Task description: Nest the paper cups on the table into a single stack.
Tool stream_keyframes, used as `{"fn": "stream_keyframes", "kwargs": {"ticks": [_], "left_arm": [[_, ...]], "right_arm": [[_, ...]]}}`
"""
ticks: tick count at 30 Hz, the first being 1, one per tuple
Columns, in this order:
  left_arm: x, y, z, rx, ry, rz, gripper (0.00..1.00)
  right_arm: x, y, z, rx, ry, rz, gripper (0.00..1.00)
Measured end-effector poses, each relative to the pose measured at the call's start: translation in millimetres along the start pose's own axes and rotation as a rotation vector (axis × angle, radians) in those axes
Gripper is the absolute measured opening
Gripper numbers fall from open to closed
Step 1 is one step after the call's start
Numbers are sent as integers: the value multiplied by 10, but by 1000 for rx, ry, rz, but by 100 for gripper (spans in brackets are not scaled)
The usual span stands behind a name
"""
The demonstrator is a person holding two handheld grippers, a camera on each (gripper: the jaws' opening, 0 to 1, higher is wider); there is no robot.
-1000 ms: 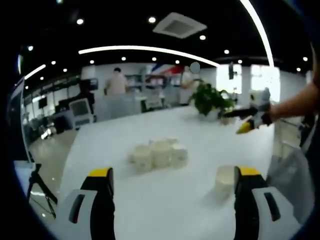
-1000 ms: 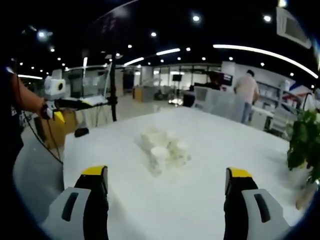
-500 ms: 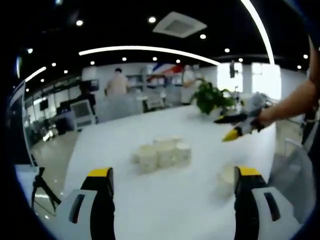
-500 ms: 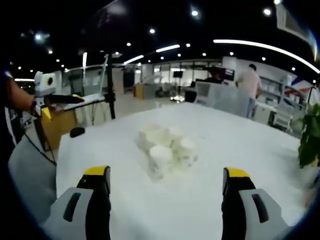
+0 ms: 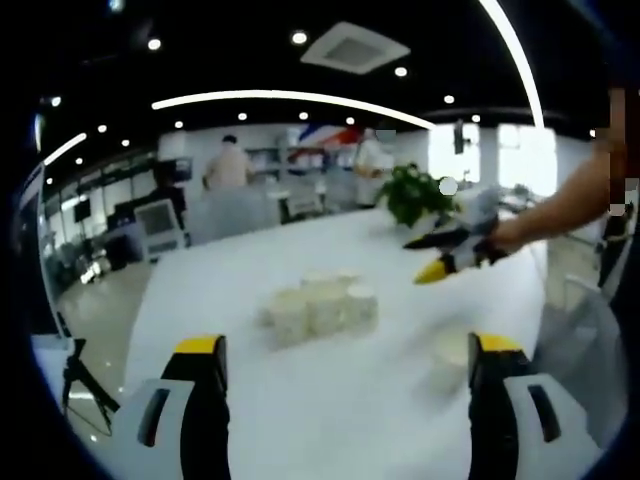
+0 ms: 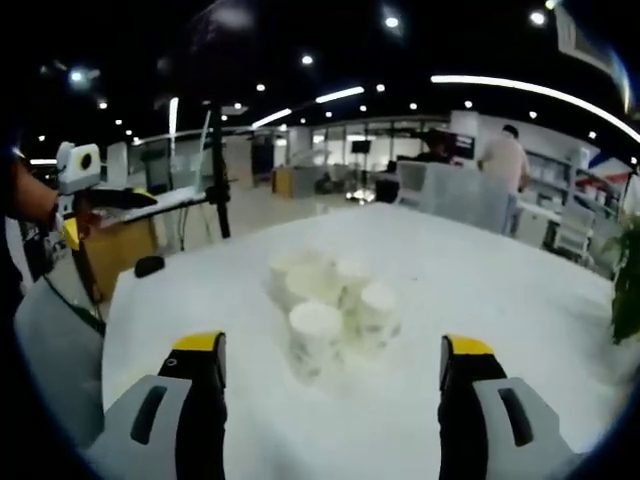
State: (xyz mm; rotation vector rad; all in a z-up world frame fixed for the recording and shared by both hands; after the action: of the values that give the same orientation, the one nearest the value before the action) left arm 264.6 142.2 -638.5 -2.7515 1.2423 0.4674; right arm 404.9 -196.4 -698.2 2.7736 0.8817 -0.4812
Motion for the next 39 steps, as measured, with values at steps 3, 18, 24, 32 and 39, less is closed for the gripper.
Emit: {"fn": "stream_keyframes", "kwargs": {"ticks": [3,18,24,32,39], "left_arm": [[-2,36,-1,-1,-4,4,99],[-62,80,73,-18,-20,-28,98],[-74,69,121,-34,-33,-35,98],[-100,41,139,-41,-34,-54,97],[-132,62,125,-40,-39,-60,96]], "right_arm": [[85,-5,4,3,0,-14,86],[509,-156,87,-6,-24,-61,73],[589,-198,172,0,-45,-70,70],[730,-248,276,8,-78,-84,59],[863,-279,303,17,-88,-90,57]]}}
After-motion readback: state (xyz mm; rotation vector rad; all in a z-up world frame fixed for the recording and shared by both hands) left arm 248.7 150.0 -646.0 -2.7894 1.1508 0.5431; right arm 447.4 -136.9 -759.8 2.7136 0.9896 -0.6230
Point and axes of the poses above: the point that each gripper's makers call its tool centre point, and the gripper's own axes: x roughly forward along the fingers, y roughly to its right, z roughly out of its underside, the point moved 10 cm from there along -x, roughly backward along the fingers, and after that the axes turned 11 degrees about z, right-handed, at the moved point
